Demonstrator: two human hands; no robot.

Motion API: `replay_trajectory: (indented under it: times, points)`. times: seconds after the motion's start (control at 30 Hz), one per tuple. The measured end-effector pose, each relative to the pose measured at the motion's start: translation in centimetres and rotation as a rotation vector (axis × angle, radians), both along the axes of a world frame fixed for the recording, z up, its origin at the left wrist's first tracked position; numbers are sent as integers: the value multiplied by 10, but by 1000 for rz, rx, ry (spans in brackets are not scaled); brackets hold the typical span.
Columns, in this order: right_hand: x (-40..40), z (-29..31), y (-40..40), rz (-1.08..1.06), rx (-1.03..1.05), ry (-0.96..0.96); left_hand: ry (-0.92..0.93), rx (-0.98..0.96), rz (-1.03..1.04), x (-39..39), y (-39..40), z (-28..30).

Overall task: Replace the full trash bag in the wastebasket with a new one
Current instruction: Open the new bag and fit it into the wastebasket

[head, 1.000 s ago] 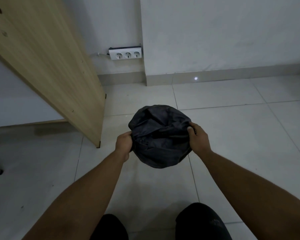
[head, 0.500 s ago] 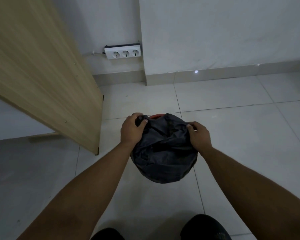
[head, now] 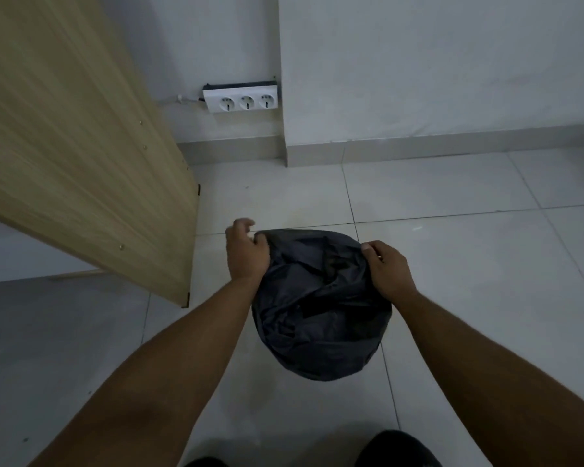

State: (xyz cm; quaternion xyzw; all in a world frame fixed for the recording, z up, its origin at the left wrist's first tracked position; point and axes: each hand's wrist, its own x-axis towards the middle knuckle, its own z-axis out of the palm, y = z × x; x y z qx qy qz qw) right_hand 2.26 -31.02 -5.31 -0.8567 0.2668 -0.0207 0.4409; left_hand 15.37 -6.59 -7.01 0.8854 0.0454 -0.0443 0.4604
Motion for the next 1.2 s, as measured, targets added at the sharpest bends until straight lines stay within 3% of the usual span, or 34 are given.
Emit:
replay_trajectory:
  times: [0.07,0.13,0.3,0.4,0.5,0.63,0.7,0.73,0.8,0.83,0.9,0.97,1.07,1.13,1.2]
  points:
    - [12,5,-4,21,28,37,-237,22,-302,-4,-3,8]
    - [22,9,-6,-9,89,55,-131,44,-468,-6,-7,10]
    - [35,9,-8,-135,300,107,119,-182,-269,2,-5,4]
    - [44,6,-7,-103,165,154,187,-175,-155,7,-8,0]
    - [53,6,-3,-28,-20,205,181,-31,-117,12,-10,-3]
    - [56,1,3,-28,-92,205,229,67,-126,17,-6,-12]
    - [56,-2,6,-65,-72,245,128,84,-104,11,-5,-9]
    - [55,-2,7,-78,-60,268,-43,129,-128,7,-4,-6]
    - [54,-3,8,-105,-36,268,-348,204,-290,-2,-2,0]
    - [53,-2,10,-122,-24,242,-382,206,-396,-8,-1,2]
    - [50,0,15,-123,-51,154,-259,197,-495,-18,4,4]
    - [46,2,22,-27,-109,97,-194,175,-468,-25,13,-5]
    - [44,2,27,186,-152,167,-221,212,-422,-27,15,-9]
    - [44,2,27,203,-192,185,-175,251,-419,-27,11,-4]
    - [39,7,29,213,-397,-53,-102,243,-419,-30,9,-1]
